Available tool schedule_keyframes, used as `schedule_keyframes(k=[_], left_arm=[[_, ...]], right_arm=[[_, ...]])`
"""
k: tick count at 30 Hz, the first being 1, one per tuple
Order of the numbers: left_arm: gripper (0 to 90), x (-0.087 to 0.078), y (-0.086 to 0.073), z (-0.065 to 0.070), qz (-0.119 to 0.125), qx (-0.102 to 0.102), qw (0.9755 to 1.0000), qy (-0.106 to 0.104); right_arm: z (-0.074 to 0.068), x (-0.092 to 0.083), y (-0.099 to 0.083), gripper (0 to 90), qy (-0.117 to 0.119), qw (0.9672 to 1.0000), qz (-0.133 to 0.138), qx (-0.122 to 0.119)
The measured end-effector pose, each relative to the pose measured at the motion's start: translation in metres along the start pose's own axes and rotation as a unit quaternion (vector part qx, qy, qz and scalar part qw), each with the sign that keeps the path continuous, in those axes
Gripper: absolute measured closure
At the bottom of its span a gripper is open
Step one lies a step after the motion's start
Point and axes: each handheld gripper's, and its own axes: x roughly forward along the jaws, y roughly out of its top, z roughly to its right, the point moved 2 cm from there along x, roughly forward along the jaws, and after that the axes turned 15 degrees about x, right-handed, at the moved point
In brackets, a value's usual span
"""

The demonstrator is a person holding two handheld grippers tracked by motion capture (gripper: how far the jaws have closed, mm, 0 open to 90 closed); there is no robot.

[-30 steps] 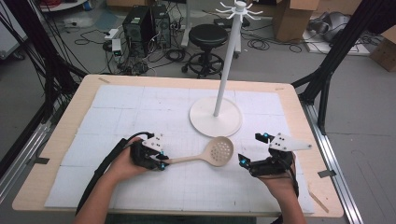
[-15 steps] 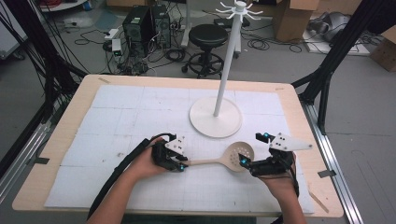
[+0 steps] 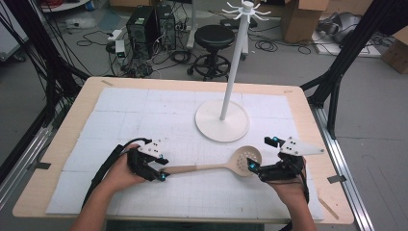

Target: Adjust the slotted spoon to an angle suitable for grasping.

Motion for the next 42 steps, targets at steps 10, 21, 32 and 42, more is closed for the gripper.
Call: schedule_keyframes(k=[10,21,32,42], left_arm=[[66.6,0.011,0.007,-0.002,-0.007,0.038,0.9992,-0.007],[66.6,0.04,0.039,-0.015,-0.008,0.067,0.9977,-0.012],[66.6,0.063,0.065,-0.023,-0.011,0.078,0.9967,-0.021],[49.9,0.032,0.056,-0.027,0.035,0.036,0.9985,0.023]], right_arm=[[-0.002,0.0,0.003,0.9,0.002,1.0,0.004,-0.002],[-0.001,0.0,0.002,0.9,0.001,1.0,0.003,-0.001],[0.0,0.0,0.001,0.9,0.001,1.0,0.002,0.001],[0.001,-0.002,0.0,0.9,0.0,1.0,0.003,0.002]])
